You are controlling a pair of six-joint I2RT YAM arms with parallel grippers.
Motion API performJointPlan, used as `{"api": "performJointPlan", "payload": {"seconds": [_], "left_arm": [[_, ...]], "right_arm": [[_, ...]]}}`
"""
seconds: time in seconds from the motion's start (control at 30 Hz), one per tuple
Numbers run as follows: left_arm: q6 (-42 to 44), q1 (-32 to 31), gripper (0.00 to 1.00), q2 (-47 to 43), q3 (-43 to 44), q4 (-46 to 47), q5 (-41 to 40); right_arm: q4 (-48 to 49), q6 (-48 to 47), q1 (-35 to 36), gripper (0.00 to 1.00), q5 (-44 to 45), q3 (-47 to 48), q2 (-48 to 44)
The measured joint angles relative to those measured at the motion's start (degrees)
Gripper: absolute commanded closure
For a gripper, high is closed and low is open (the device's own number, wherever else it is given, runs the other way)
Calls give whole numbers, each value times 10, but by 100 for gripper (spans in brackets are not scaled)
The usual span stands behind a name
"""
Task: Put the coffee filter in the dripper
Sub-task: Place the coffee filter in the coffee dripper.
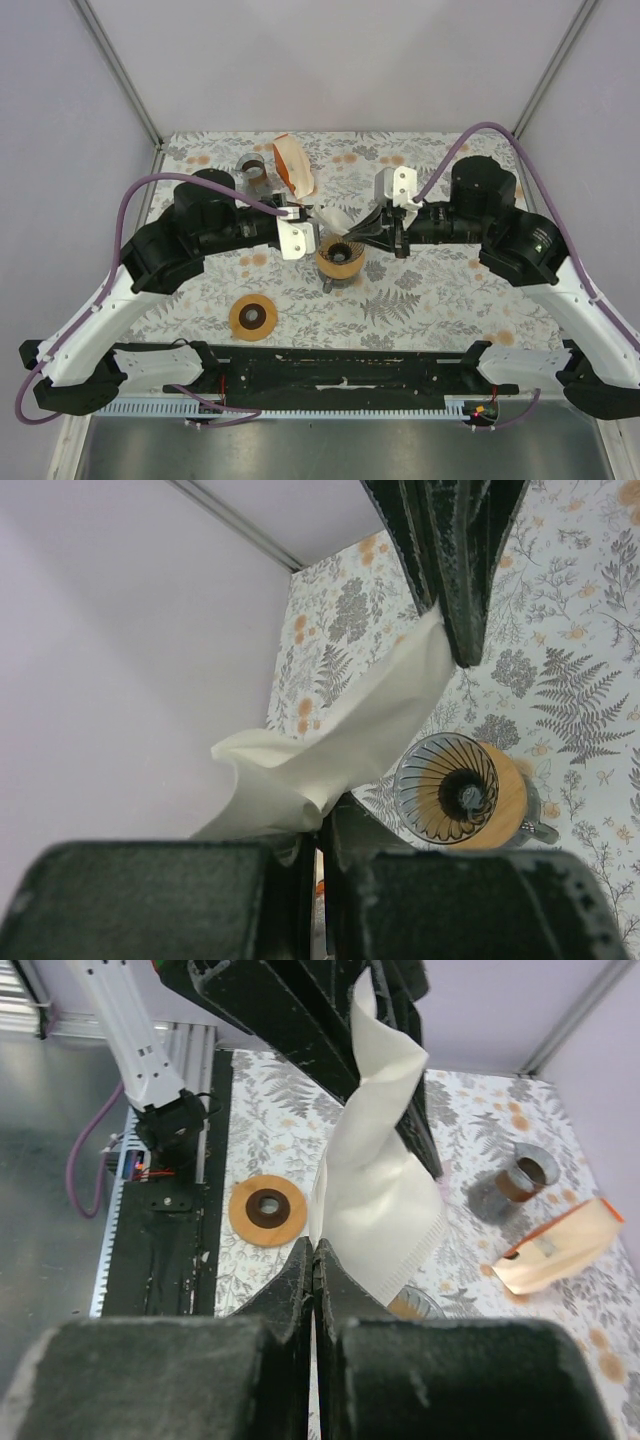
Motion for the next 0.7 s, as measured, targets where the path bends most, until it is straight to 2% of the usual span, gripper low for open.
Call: {"api": "performJointPlan", "payload": {"seconds": [0.2,0.23,0.27,0.33,0.4,0.6,0.7], "left_arm": [[-9,-3,98,-3,-9,6,-10],[-10,-4,98,-3,-11,7,-10],[-11,-4,98,-4,-12,7,-10],[-11,-4,98,-4,-14,7,-10],[-11,-4,98,-5,-16,6,-14],[-11,-3,98,-8,-19,4,-14],[-11,-3,98,-8,-19,4,-14]], "right_arm": [[7,1,-20,100,52,-11,-32],[9,2,-24,98,54,-13,-35],[12,3,-29,90,54,-15,-37],[14,6,-34,68,54,-18,-37],[13,9,-37,58,52,-22,-38],[8,-5,-50,59,42,-33,-65],[8,-9,-51,63,30,-32,-75]]}}
